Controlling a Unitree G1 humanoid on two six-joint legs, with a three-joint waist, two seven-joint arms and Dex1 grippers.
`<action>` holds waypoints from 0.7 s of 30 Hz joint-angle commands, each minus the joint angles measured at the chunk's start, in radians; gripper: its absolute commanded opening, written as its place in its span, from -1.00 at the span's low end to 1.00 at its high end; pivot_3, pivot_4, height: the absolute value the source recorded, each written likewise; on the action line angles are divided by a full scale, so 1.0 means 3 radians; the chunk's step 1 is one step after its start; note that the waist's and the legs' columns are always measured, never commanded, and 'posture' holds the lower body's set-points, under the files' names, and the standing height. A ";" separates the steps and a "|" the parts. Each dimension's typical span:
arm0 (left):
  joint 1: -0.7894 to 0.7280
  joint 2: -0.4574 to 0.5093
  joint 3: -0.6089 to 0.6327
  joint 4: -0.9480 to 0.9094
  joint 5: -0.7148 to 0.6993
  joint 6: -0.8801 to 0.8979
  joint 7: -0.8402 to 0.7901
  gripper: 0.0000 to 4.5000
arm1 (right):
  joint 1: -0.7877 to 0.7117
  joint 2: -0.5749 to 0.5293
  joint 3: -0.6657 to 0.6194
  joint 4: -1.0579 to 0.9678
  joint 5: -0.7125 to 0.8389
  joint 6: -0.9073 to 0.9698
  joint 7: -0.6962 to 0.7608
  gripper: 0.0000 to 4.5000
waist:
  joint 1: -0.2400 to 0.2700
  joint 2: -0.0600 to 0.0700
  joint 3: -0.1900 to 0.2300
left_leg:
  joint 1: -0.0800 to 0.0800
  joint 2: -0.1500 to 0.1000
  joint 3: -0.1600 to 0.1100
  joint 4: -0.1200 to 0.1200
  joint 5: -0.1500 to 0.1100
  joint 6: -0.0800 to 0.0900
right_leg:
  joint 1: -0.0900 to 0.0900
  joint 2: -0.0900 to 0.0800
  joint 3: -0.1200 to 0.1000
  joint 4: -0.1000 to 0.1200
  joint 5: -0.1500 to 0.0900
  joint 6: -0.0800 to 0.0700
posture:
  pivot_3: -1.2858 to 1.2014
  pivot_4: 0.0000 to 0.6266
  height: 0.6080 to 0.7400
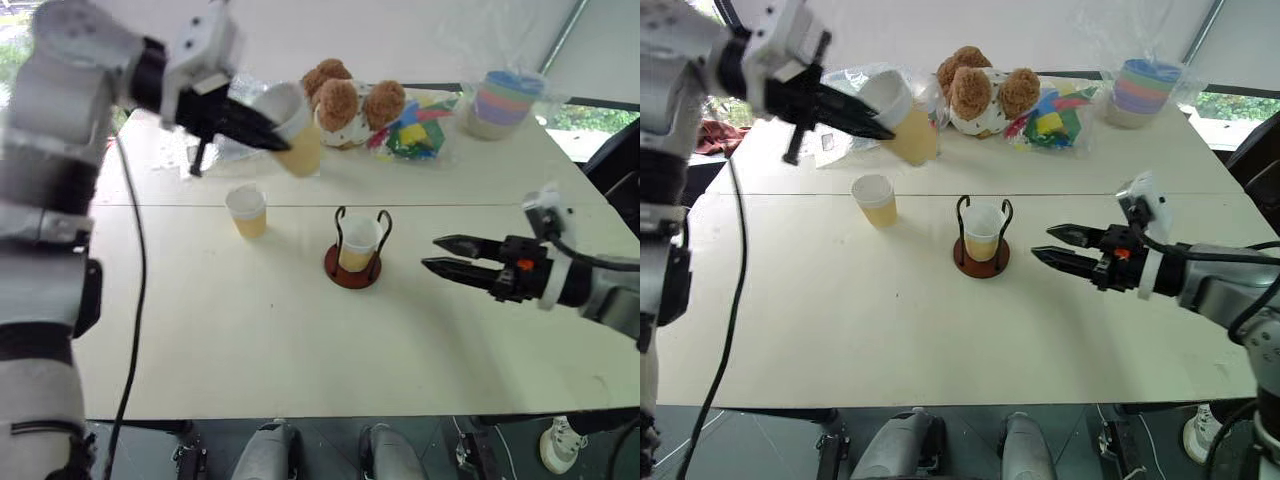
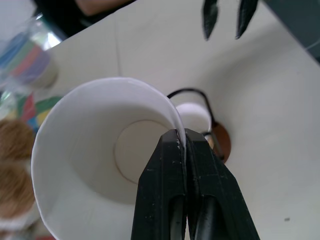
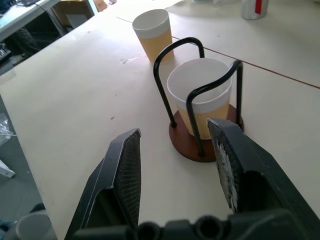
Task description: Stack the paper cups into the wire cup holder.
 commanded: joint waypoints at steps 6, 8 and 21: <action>-0.0506 -0.0787 -0.0859 0.1283 -0.0165 -0.1045 -0.0012 -0.98 | 0.0211 0.0025 -0.0481 -0.0358 0.0215 -0.0003 -0.0362 0.02 | 0.0026 -0.0004 0.0004 | -0.0004 0.0002 0.0000 0.0002 0.0000 0.0000 | -0.0008 0.0000 0.0000 -0.0002 0.0000 0.0000 | 0.03 -0.52 1.00; -0.0568 -0.0978 -0.0833 0.1550 -0.0079 -0.1175 -0.0012 -0.98 | 0.0303 0.0078 -0.0554 -0.0455 0.0303 0.0005 -0.0494 0.02 | 0.0035 -0.0004 0.0004 | -0.0015 0.0003 -0.0001 0.0003 0.0000 0.0000 | -0.0017 0.0000 0.0000 -0.0001 0.0000 0.0000 | 0.03 -0.52 1.00; -0.0585 -0.1331 -0.0841 0.2037 0.0312 -0.1537 -0.0012 -0.98 | 0.0707 0.0072 -0.0788 -0.0726 0.0778 -0.0080 -0.1061 0.02 | 0.0038 -0.0004 0.0004 | -0.0047 0.0002 -0.0003 0.0018 -0.0001 0.0001 | -0.0042 -0.0001 -0.0001 0.0004 0.0002 0.0002 | 0.03 -0.52 1.00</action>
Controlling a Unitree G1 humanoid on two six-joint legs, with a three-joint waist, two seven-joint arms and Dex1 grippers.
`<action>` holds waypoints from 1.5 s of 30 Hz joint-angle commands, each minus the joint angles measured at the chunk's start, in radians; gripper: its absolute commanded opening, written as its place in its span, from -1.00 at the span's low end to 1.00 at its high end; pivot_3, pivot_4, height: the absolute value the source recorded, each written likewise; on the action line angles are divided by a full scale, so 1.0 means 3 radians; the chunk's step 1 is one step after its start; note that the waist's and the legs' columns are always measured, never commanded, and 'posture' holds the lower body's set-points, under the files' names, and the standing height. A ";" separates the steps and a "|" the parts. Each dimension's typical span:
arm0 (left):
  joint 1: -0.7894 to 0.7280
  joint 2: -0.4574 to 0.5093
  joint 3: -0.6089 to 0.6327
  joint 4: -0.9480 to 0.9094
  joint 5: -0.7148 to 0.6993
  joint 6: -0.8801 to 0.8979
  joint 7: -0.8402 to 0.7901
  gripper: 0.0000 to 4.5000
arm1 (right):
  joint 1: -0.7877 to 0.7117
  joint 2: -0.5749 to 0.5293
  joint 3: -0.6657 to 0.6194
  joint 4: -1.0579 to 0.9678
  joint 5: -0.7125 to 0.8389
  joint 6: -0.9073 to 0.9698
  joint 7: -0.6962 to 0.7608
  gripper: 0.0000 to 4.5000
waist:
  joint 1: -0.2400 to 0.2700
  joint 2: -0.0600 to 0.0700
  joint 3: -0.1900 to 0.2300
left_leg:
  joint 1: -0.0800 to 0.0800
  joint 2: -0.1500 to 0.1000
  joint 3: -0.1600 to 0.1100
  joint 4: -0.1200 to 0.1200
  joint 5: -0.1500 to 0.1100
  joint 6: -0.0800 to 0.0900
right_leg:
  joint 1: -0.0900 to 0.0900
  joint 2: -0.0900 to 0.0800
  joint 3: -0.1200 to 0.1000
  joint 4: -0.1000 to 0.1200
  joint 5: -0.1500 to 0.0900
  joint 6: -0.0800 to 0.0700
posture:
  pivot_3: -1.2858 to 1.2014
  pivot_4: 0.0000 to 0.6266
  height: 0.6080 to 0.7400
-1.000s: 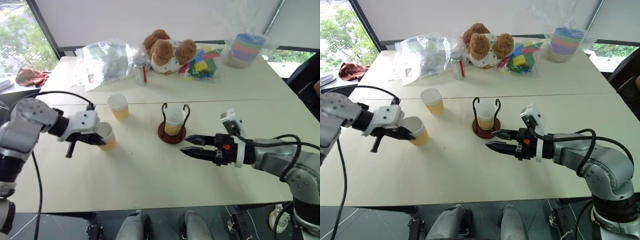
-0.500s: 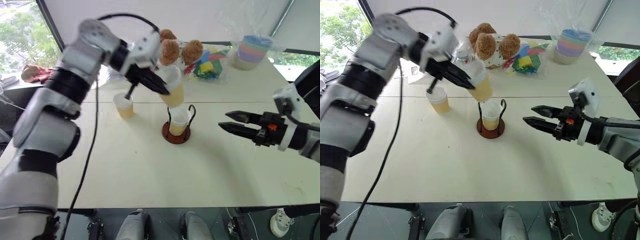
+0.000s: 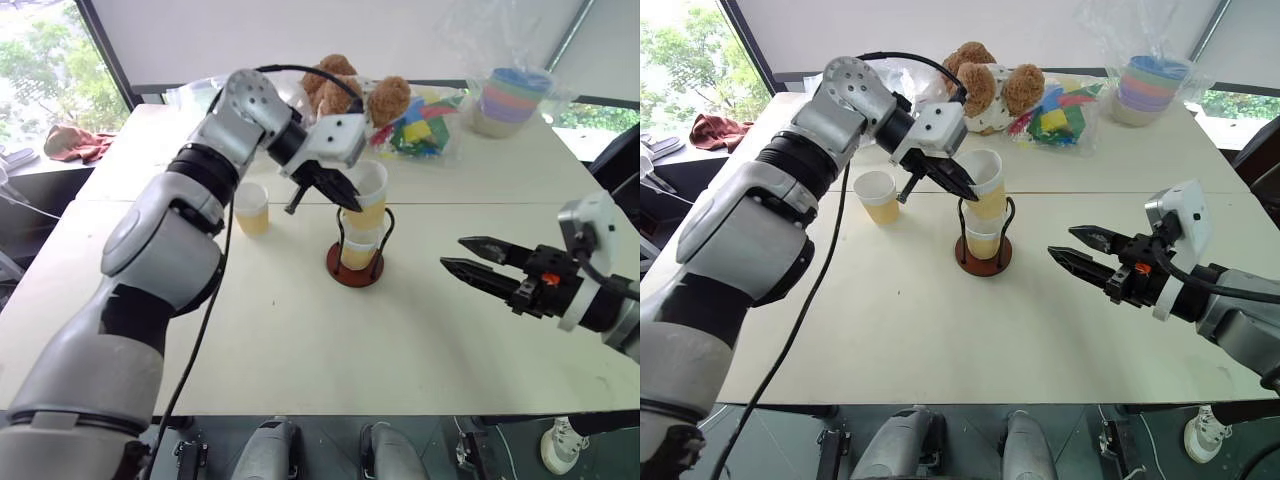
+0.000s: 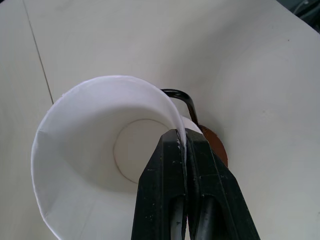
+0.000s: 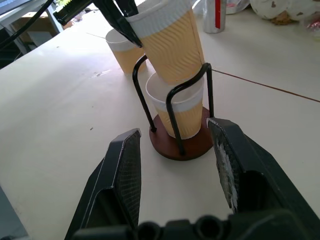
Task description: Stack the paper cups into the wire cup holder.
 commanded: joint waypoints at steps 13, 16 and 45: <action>-0.0204 -0.0078 0.0512 0.0166 0.0162 -0.0037 -0.0011 0.99 | 0.0008 -0.0063 0.0077 -0.0015 0.0066 -0.0287 -0.0169 0.02 | -0.0002 0.0000 0.0000 | 0.0000 0.0000 0.0000 0.0000 0.0000 0.0000 | 0.0000 0.0000 0.0000 0.0001 0.0000 0.0000 | 0.03 -0.52 1.00; -0.0255 0.0096 0.0750 0.0234 0.0395 -0.0111 0.0158 0.99 | -0.0215 -0.0111 0.0193 -0.0038 0.0229 -0.0330 -0.0193 0.02 | -0.0016 0.0000 0.0000 | 0.0000 0.0000 0.0001 0.0000 0.0000 0.0000 | -0.0002 0.0001 0.0000 0.0002 0.0000 0.0000 | 0.03 -0.52 1.00; 0.0830 0.1099 0.1366 0.0110 0.1537 0.0101 0.0788 0.99 | -0.0786 0.0258 0.1408 -0.0096 0.0391 -0.0595 -0.0324 0.02 | -0.0086 -0.0025 0.0000 | 0.0000 -0.0002 0.0002 0.0007 0.0002 -0.0003 | -0.0007 -0.0002 -0.0002 0.0035 0.0000 0.0002 | 0.03 -0.52 1.00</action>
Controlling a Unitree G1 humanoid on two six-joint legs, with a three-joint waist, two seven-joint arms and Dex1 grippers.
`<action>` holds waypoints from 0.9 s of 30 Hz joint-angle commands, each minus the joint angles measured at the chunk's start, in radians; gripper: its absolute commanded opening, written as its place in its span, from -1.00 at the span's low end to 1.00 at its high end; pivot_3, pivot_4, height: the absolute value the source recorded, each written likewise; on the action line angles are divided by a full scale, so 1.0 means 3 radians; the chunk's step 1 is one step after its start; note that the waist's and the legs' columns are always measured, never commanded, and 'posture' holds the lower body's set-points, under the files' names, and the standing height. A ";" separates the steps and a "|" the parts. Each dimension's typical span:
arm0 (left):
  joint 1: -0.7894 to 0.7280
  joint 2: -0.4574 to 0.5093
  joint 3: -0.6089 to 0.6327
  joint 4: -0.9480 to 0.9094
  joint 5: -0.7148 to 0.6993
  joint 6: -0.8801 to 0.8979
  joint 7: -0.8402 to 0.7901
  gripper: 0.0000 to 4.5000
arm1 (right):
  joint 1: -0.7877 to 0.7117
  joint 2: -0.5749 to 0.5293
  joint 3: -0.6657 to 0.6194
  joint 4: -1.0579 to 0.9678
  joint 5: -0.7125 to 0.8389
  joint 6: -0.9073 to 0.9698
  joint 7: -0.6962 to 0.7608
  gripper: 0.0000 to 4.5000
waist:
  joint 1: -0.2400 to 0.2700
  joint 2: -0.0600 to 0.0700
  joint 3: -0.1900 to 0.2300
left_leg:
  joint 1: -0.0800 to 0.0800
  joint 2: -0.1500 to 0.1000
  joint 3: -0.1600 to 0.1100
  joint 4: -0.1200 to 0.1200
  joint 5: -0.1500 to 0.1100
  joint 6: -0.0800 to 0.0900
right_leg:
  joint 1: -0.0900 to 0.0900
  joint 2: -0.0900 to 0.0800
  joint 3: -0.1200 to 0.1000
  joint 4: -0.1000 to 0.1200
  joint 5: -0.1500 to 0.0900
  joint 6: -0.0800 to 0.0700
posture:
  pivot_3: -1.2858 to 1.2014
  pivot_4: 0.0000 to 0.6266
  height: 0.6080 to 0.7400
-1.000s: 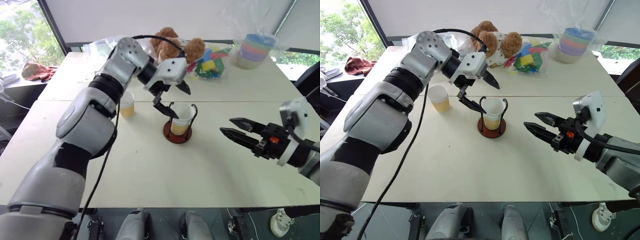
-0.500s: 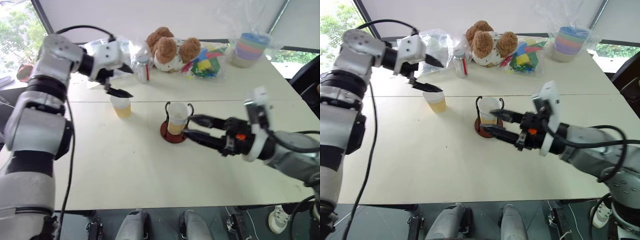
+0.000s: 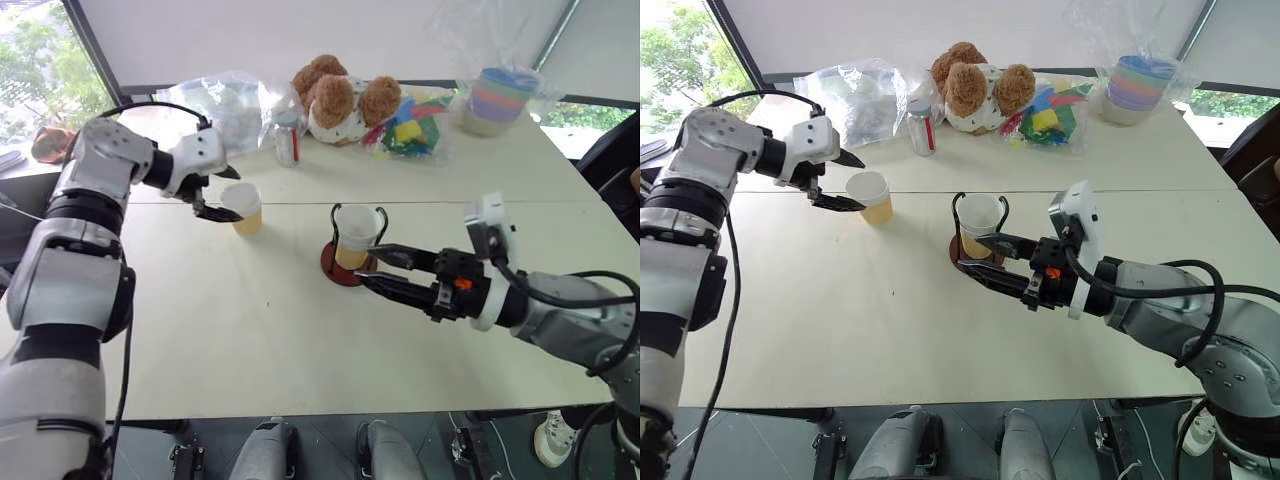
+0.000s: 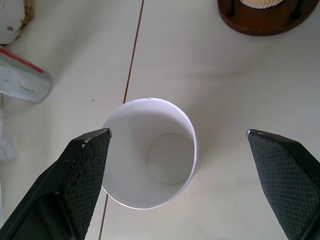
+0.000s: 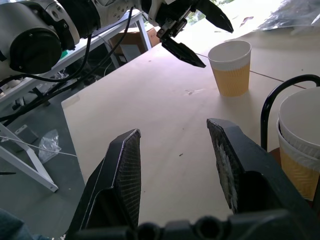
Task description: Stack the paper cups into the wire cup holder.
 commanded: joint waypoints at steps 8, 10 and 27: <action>0.0013 -0.0159 -0.0026 0.0190 0.0444 -0.0125 0.0398 0.88 | 0.0111 -0.0017 -0.0153 -0.0189 0.0107 -0.0100 -0.0209 0.02 | 0.0001 0.0000 0.0000 | 0.0000 0.0000 0.0000 0.0000 0.0000 0.0000 | -0.0001 0.0000 0.0000 0.0002 0.0000 0.0000 | 0.03 -0.52 1.00; 0.0038 -0.0189 -0.0017 0.0217 0.0486 -0.0114 0.0434 0.63 | 0.0151 -0.0020 -0.0174 -0.0222 0.0131 -0.0111 -0.0263 0.02 | 0.0001 0.0000 0.0000 | 0.0001 0.0000 0.0001 0.0000 0.0000 0.0000 | -0.0001 0.0000 0.0000 0.0002 0.0000 0.0000 | 0.03 -0.52 1.00; -0.0609 -0.0444 0.0472 0.0065 0.0120 -0.0157 -0.0175 -0.99 | 0.0600 -0.0506 -0.0978 -0.0075 0.0181 -0.0043 -0.0127 0.02 | 0.0043 -0.0005 0.0001 | -0.0003 -0.0001 0.0000 0.0000 0.0000 0.0000 | -0.0001 0.0000 -0.0001 0.0002 0.0000 0.0000 | 0.03 -0.52 1.00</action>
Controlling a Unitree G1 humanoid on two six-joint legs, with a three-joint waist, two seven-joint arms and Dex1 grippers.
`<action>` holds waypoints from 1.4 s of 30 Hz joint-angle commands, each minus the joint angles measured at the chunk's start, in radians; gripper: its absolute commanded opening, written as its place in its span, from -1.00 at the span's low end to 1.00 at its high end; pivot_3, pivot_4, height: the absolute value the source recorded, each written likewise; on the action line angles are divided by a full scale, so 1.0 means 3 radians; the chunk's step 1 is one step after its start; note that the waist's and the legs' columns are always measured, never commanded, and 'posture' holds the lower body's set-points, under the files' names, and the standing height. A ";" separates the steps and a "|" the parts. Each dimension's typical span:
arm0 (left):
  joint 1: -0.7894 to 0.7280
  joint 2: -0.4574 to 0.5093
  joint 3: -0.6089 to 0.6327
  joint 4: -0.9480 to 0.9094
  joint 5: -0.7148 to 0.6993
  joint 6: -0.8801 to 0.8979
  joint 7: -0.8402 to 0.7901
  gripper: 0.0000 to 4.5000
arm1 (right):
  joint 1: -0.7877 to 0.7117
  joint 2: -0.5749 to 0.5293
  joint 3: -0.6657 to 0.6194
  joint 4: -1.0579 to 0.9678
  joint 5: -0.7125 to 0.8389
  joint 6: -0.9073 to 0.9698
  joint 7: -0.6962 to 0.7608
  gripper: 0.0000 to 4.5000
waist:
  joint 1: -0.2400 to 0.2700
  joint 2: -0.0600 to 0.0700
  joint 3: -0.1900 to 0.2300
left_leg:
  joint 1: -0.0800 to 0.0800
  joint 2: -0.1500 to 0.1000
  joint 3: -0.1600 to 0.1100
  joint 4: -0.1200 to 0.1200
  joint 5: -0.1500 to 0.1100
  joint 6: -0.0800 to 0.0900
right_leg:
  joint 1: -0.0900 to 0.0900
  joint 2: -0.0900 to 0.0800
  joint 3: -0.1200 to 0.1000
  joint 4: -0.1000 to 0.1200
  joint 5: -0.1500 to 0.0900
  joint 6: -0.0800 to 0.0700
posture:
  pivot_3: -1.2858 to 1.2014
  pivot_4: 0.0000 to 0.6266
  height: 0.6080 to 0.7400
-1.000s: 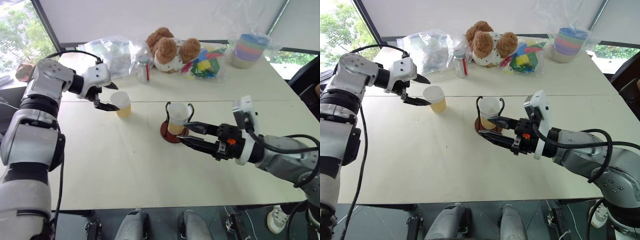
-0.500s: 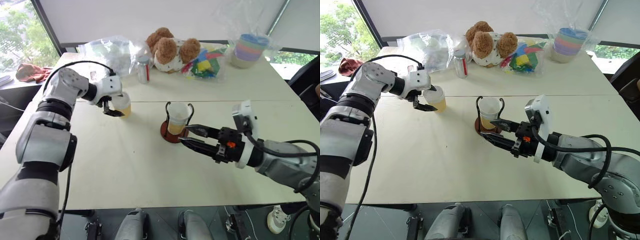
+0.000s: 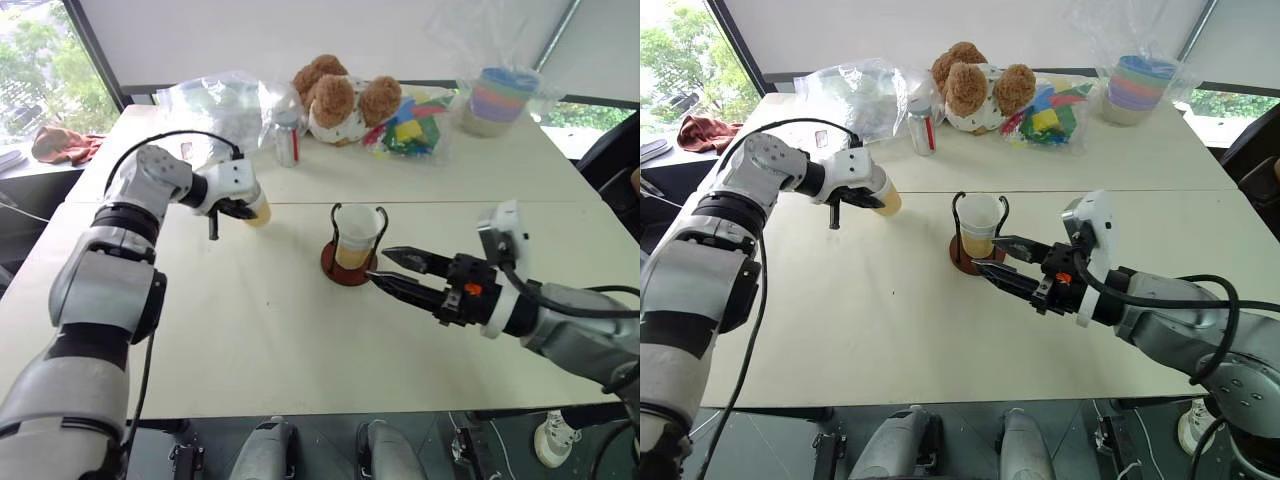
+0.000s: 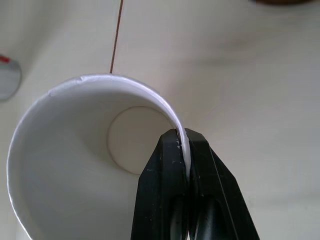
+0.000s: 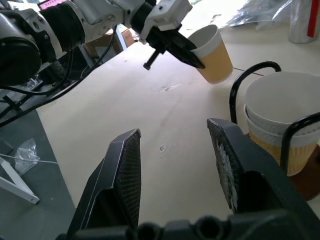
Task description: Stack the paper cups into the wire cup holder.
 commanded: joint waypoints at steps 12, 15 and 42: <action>-0.0962 -0.0560 -0.0686 -0.0503 -0.1709 0.0343 -0.0972 -0.99 | 0.0590 -0.0369 -0.1045 0.0060 -0.0046 0.0063 0.0271 0.02 | 0.0040 0.0003 -0.0003 | 0.0011 0.0004 0.0003 0.0001 0.0000 0.0000 | 0.0001 0.0001 0.0005 0.0003 0.0000 0.0000 | 0.03 -0.52 1.00; -0.0930 -0.0626 -0.0953 -0.0433 -0.1774 0.0305 -0.0972 -0.99 | 0.0741 -0.0320 -0.1073 -0.0081 -0.0029 0.0057 0.0118 0.02 | 0.0042 0.0003 -0.0003 | 0.0011 0.0007 0.0002 0.0000 0.0000 0.0000 | -0.0003 0.0002 0.0005 0.0005 0.0000 -0.0001 | 0.03 -0.52 1.00; -0.0887 -0.0760 -0.1221 -0.0279 -0.2028 0.0077 -0.0972 0.72 | 0.0943 -0.0151 -0.0923 -0.0185 0.0090 -0.0260 -0.0298 0.02 | 0.0059 0.0001 -0.0002 | 0.0005 0.0004 0.0001 0.0002 0.0000 0.0000 | -0.0002 0.0001 0.0006 -0.0003 -0.0001 -0.0001 | 0.03 -0.52 1.00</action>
